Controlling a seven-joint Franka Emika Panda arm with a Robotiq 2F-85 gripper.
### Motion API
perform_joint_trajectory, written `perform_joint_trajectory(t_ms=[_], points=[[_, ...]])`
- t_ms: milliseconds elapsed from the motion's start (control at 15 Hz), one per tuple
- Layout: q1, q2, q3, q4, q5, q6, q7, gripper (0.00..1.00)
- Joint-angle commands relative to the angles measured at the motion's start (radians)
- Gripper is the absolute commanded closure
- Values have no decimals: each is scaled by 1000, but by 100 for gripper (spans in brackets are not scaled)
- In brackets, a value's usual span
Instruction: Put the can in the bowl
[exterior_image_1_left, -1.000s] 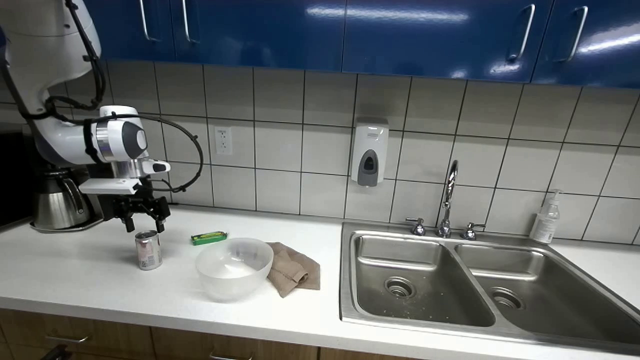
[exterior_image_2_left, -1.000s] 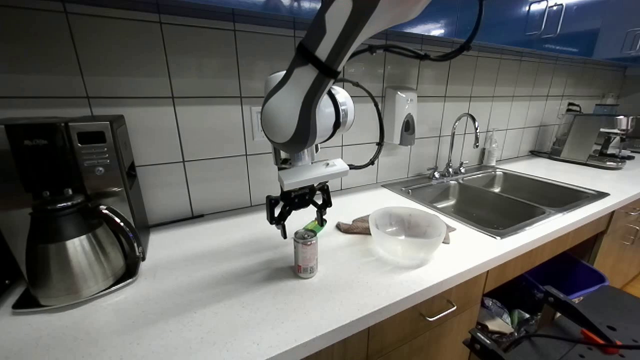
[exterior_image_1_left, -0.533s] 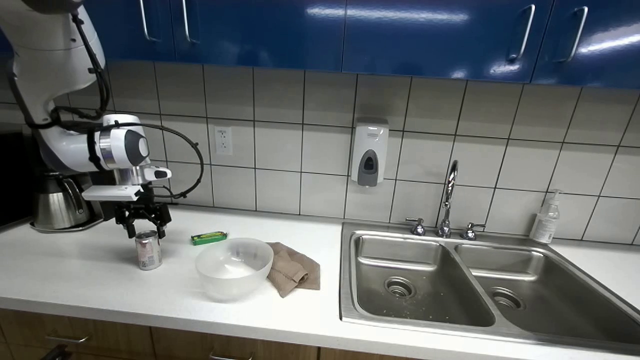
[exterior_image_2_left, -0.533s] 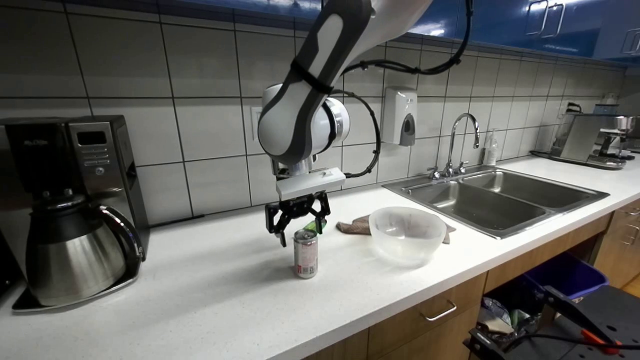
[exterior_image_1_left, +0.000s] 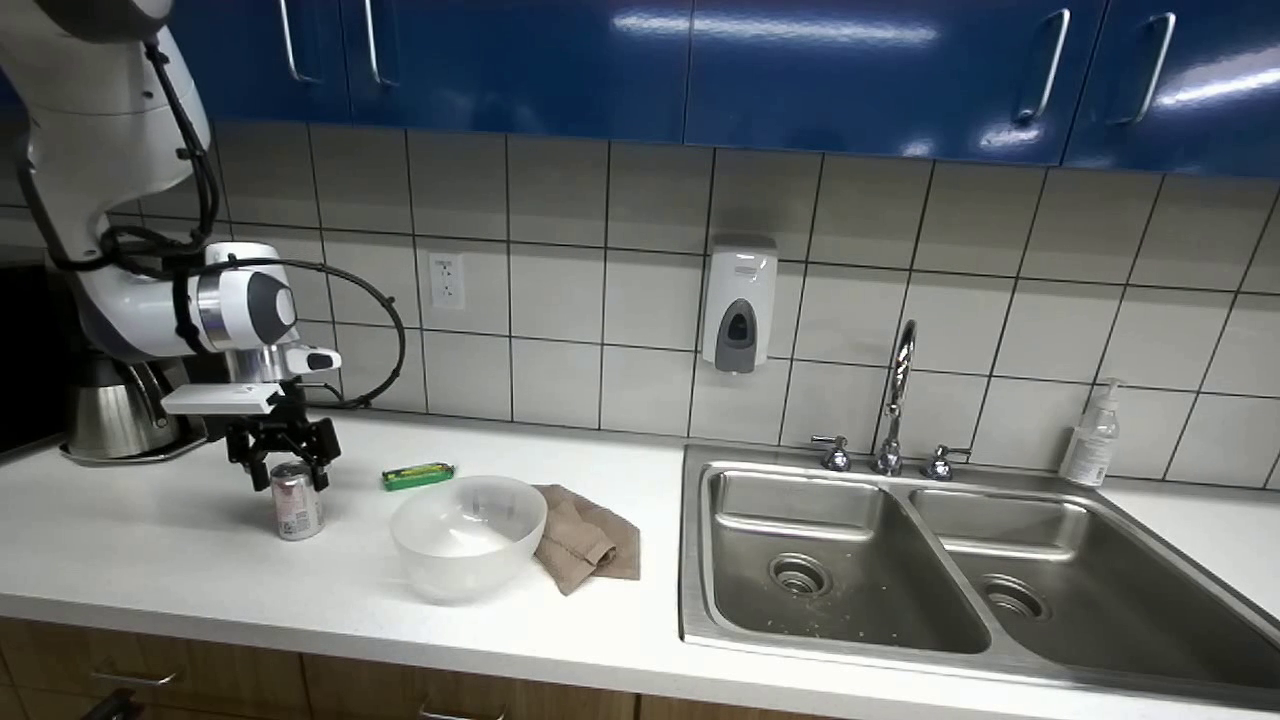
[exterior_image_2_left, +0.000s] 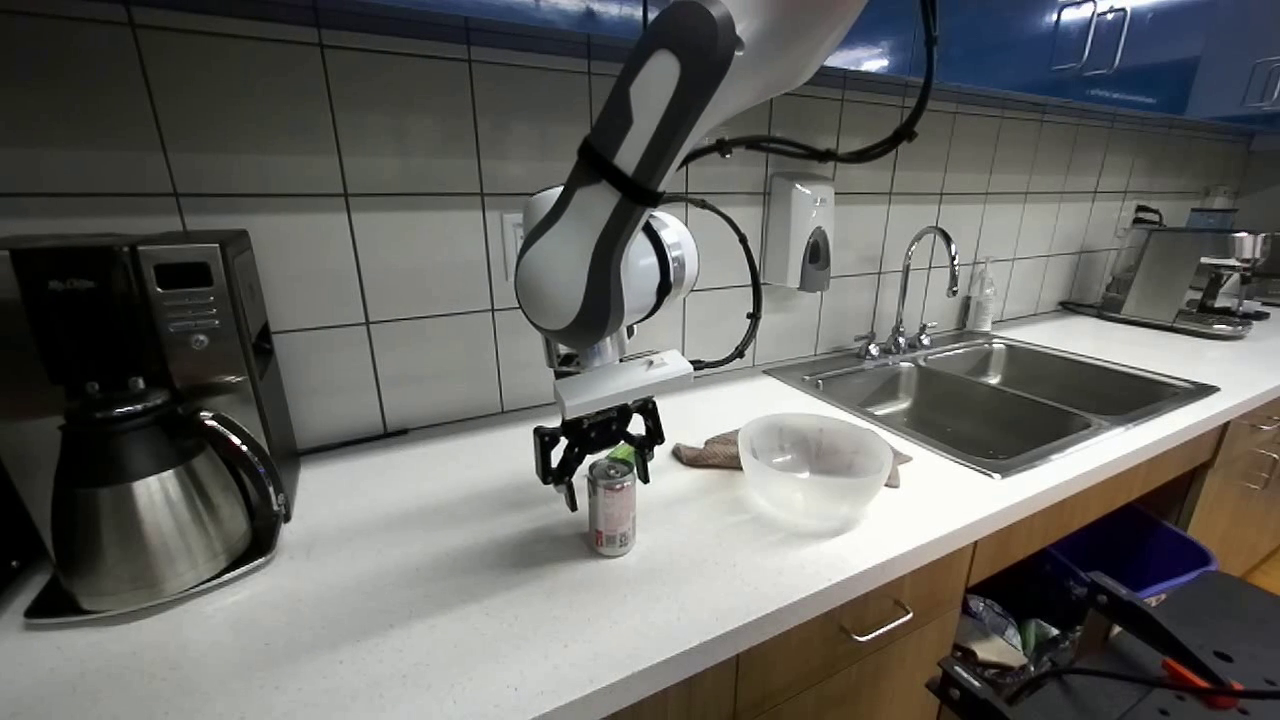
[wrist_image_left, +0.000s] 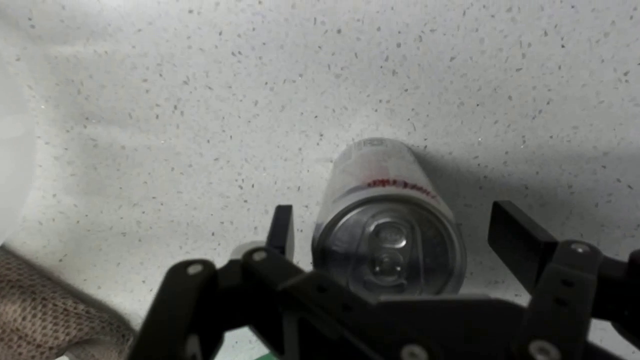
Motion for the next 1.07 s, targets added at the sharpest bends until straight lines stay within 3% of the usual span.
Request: perform_joint_trajectory(t_ms=[0, 267, 333, 467, 667, 1000], points=[[17, 11, -16, 13, 17, -26, 11, 0], [16, 12, -14, 17, 20, -34, 5, 0], [17, 9, -14, 14, 18, -34, 3, 25], [19, 7, -15, 13, 15, -34, 4, 32], [20, 6, -18, 11, 12, -34, 5, 58], [19, -60, -19, -35, 15, -46, 7, 61]])
